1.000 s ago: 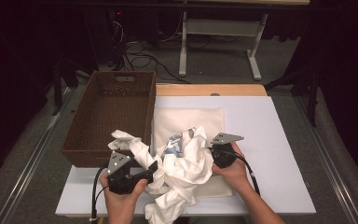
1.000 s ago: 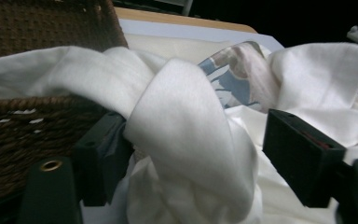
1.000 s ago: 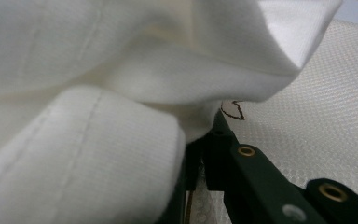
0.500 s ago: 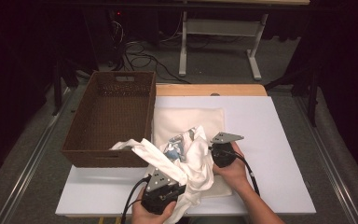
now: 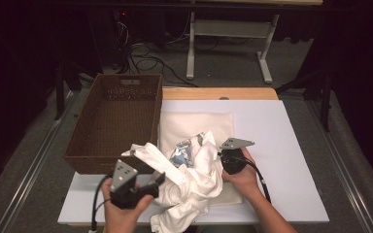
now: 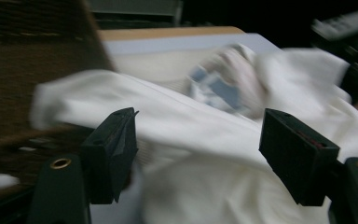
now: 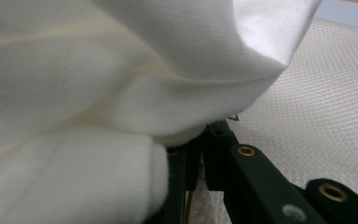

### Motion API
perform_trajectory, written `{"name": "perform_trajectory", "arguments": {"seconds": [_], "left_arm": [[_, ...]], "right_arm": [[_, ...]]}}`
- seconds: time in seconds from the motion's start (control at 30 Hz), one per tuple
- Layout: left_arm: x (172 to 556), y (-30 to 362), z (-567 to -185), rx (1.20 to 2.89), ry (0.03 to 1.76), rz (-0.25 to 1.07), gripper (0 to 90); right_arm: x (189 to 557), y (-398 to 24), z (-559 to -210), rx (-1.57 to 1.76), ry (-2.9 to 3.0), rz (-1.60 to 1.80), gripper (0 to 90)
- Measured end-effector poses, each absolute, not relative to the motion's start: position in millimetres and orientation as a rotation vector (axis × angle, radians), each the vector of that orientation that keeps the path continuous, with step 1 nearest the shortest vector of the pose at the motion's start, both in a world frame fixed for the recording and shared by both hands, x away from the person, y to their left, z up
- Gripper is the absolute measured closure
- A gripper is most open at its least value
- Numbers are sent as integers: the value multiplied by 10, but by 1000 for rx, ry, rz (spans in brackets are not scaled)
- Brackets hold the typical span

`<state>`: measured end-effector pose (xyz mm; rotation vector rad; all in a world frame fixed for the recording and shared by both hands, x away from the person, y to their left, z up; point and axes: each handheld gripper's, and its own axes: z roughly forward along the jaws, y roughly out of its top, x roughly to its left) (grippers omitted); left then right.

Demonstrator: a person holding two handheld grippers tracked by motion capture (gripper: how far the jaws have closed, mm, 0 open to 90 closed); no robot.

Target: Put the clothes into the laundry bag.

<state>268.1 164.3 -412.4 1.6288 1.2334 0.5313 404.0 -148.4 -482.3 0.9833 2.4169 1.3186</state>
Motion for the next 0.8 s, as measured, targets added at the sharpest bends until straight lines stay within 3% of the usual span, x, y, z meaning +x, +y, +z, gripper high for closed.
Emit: {"name": "perform_trajectory", "arguments": {"seconds": [0.13, 0.43, 0.57, 0.6, 0.63, 0.73, 0.8], "left_arm": [[2965, 1771, -4062, 1645, 1310, 601, 267], [3405, 1696, -4241, 1777, 1466, 510, 367], [3410, 1664, -4215, 1799, 1442, 492, 556], [3404, 1659, -4210, 1799, 1432, 491, 562], [3388, 1657, -4189, 1784, 1410, 472, 651], [3303, 1593, -4090, 1773, 1366, 565, 801], [3254, 1557, -4023, 1764, 1310, 544, 816]], "right_arm": [[4043, -1474, -4833, 987, 2419, 1315, 883], [4044, -1483, -4841, 985, 2423, 1310, 884], [4046, -1482, -4841, 983, 2423, 1311, 883], [4045, -1481, -4839, 985, 2423, 1311, 883], [4045, -1481, -4838, 983, 2423, 1311, 883], [4042, -1480, -4833, 985, 2422, 1311, 883], [4042, -1479, -4831, 985, 2421, 1312, 883]]}}
